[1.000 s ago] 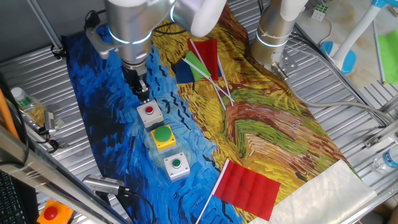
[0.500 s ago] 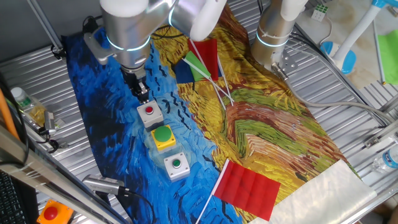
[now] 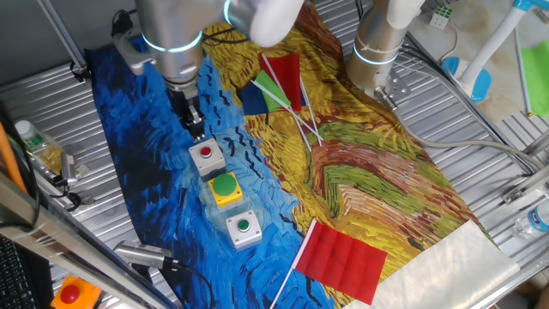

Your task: Press three buttons from left to right in sequence

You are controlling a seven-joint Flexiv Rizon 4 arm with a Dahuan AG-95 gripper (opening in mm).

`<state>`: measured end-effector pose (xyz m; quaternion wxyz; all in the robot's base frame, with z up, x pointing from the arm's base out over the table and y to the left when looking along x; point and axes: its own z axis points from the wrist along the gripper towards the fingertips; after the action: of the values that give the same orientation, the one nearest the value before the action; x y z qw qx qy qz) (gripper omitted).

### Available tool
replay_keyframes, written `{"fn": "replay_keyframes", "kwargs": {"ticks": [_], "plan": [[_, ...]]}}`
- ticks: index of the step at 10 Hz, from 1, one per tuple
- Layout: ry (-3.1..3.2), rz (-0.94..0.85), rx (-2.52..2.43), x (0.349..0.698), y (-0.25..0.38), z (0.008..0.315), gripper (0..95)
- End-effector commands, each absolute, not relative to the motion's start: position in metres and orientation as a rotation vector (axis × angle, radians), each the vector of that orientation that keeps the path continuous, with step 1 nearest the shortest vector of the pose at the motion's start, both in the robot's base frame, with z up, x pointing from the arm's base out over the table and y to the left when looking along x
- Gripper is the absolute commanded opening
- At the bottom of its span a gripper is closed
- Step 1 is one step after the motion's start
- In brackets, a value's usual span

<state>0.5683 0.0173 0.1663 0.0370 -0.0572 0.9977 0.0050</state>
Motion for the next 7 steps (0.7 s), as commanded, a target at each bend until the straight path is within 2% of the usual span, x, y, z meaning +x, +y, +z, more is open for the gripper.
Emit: {"fn": "replay_keyframes", "kwargs": {"ticks": [1, 7], "plan": [[3.064, 0.016, -0.183, 0.5678, 0.0173, 0.1668, 57.0], [3.066, 0.005, -0.168, 0.5678, 0.0173, 0.1668, 57.0]]}}
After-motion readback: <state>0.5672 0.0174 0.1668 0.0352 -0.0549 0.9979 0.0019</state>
